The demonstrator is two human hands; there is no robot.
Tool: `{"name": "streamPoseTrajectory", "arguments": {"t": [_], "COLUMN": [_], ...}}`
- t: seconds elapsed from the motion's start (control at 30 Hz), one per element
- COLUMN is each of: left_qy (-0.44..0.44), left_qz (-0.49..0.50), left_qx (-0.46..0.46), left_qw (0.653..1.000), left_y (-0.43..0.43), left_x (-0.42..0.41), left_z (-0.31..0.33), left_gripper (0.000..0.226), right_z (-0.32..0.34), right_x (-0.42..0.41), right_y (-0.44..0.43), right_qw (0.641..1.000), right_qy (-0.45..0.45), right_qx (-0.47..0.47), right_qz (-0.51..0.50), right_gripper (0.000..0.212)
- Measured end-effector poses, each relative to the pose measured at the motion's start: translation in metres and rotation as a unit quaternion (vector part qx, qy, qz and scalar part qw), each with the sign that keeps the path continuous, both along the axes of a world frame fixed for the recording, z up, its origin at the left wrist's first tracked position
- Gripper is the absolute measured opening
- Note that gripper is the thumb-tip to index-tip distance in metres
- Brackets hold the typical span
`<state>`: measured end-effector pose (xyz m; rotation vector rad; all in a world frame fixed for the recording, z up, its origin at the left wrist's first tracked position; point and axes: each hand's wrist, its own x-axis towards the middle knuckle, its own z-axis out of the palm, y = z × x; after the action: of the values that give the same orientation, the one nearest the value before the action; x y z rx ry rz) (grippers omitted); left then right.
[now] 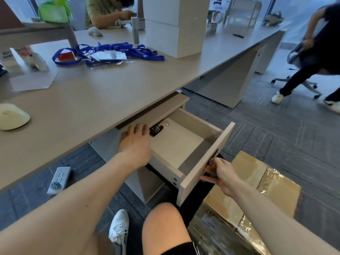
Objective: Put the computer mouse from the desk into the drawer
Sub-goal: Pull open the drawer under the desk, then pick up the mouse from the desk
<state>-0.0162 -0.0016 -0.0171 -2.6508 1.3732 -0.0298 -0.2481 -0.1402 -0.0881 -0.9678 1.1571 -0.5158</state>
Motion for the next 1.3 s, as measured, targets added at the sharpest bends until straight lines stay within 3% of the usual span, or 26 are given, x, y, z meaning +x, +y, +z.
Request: {"name": "streamPoseTrajectory", "arguments": {"t": [0.13, 0.33, 0.6, 0.7, 0.77, 0.87, 0.97, 1.1, 1.2, 1.3], "left_qy": [0.011, 0.009, 0.009, 0.049, 0.099, 0.176, 0.175, 0.103, 0.035, 0.019], "left_qz": [0.012, 0.006, 0.001, -0.006, -0.009, -0.023, -0.079, -0.07, -0.007, 0.08], "left_qx": [-0.02, -0.024, -0.023, -0.019, -0.023, -0.048, -0.12, -0.165, -0.136, -0.122], "left_qw": [1.0, 1.0, 1.0, 0.999, 0.995, 0.983, 0.974, 0.978, 0.99, 0.989], "left_y": [-0.005, -0.004, -0.003, -0.001, 0.005, 0.019, 0.041, 0.091, 0.146, 0.209], "left_x": [-0.004, -0.005, -0.004, -0.004, -0.003, 0.001, 0.01, 0.04, 0.076, 0.115], "left_z": [0.004, 0.002, 0.0, 0.009, 0.021, 0.05, 0.089, 0.144, 0.162, 0.158], "left_gripper": [0.082, 0.099, 0.103, 0.098, 0.09, 0.083, 0.07, 0.062, 0.06, 0.055], "right_z": [0.0, 0.001, 0.004, 0.011, 0.029, 0.068, 0.112, 0.158, 0.178, 0.19], "right_x": [-0.007, -0.006, -0.007, -0.017, -0.027, -0.03, -0.009, 0.053, 0.108, 0.163], "right_y": [0.001, 0.001, 0.002, 0.002, 0.002, -0.004, -0.005, 0.02, 0.054, 0.092], "right_qw": [1.0, 1.0, 1.0, 0.998, 0.99, 0.95, 0.901, 0.833, 0.764, 0.701], "right_qy": [0.003, -0.008, -0.005, 0.046, 0.124, 0.212, 0.205, 0.203, 0.189, 0.164], "right_qx": [-0.004, -0.001, 0.008, 0.026, -0.021, -0.223, -0.38, -0.468, -0.521, -0.565], "right_qz": [0.005, 0.0, 0.002, 0.043, 0.067, 0.048, 0.049, 0.216, 0.33, 0.403], "right_gripper": [0.024, 0.023, 0.021, 0.02, 0.028, 0.042, 0.048, 0.05, 0.055, 0.052]}}
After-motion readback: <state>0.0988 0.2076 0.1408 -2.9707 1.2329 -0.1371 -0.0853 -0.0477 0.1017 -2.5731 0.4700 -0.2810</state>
